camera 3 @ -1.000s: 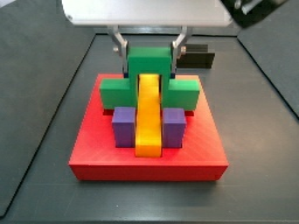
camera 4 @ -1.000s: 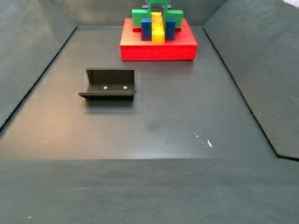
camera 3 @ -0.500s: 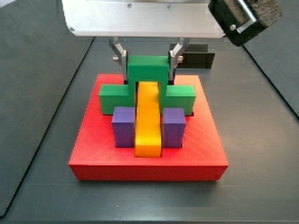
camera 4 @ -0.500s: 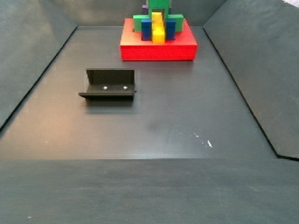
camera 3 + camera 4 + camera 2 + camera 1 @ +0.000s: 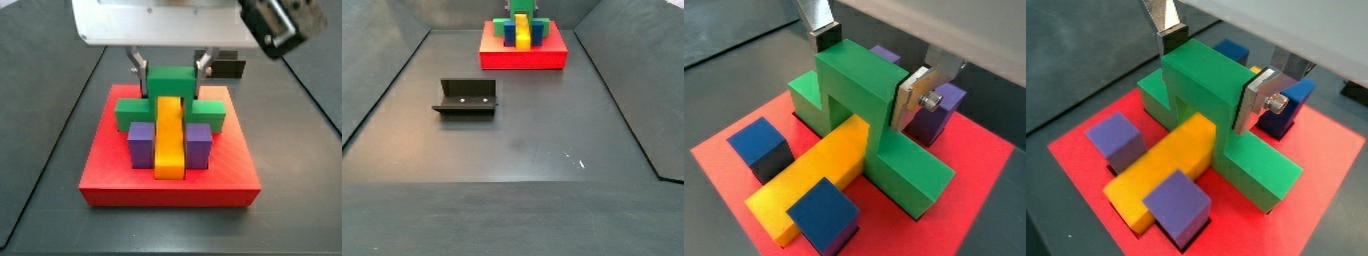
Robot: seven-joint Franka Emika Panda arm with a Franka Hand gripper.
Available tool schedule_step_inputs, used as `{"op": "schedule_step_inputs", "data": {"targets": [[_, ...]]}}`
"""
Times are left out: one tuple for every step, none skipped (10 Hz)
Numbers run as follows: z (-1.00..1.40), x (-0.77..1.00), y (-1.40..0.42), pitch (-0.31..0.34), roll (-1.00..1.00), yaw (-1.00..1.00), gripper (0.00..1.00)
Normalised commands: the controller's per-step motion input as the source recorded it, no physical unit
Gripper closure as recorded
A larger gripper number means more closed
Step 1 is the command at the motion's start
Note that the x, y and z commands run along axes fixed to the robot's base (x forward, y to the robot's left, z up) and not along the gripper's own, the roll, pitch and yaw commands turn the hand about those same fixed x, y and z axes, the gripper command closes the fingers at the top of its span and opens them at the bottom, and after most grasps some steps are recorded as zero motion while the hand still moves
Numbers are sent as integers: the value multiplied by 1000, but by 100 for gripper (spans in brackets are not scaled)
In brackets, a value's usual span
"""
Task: Pick up the green object. Move up. Place the green object on the fixture. Regrasp the green object. Move to above the board. Insert the green object.
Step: Insert the green object.
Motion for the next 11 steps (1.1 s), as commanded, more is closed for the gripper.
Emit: {"op": "schedule_step_inputs", "data": {"targets": [[-117, 117, 0, 0, 56, -46, 100], [-103, 177, 9, 0, 43, 0, 100], [-151, 211, 20, 0, 31, 0, 100], [-289, 286, 9, 0, 1, 0, 100], [-337, 303, 197, 0, -40, 0, 100], [-357, 274, 206, 0, -43, 0, 100], [-380, 243, 126, 0, -3, 0, 100], [-380, 234, 14, 0, 0, 0, 100], [-386, 177, -14, -26, 36, 0, 100], [-226, 9, -74, -23, 67, 0, 100], [0, 0, 0, 0, 0, 0, 100]]}}
